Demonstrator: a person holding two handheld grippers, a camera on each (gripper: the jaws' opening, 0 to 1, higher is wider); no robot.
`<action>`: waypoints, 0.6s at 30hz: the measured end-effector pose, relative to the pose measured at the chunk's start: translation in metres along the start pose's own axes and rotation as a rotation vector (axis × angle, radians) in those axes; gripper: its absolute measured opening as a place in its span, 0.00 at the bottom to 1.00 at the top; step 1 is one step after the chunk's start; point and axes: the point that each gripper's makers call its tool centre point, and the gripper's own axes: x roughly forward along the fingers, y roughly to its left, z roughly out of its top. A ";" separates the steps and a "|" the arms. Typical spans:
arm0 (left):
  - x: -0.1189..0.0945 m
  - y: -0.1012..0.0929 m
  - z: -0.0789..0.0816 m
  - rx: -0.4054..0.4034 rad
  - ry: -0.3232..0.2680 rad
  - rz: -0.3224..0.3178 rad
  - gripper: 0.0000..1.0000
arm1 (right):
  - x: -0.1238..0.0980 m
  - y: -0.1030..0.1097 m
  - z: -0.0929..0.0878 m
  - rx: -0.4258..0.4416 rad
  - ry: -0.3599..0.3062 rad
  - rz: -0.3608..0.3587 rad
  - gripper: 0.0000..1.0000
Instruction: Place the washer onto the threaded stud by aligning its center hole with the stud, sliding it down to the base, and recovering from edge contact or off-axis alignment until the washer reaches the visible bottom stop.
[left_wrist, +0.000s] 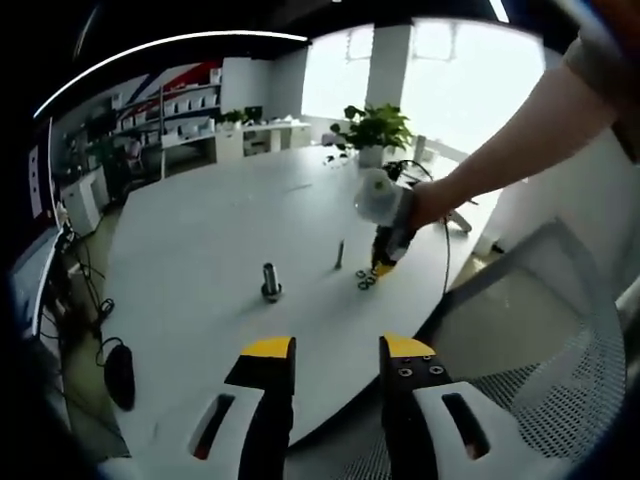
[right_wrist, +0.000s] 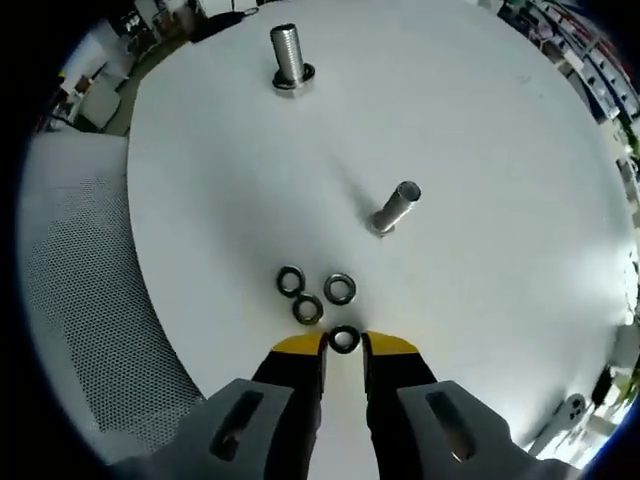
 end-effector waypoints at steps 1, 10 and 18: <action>0.000 0.000 0.000 -0.001 0.001 0.001 0.31 | 0.000 0.000 0.000 -0.006 0.014 0.003 0.17; 0.000 0.001 -0.001 0.000 0.004 0.005 0.31 | -0.001 0.000 -0.003 -0.128 0.085 0.001 0.16; 0.000 0.000 0.000 0.008 0.007 0.001 0.30 | 0.001 -0.001 -0.002 -0.093 0.131 -0.010 0.15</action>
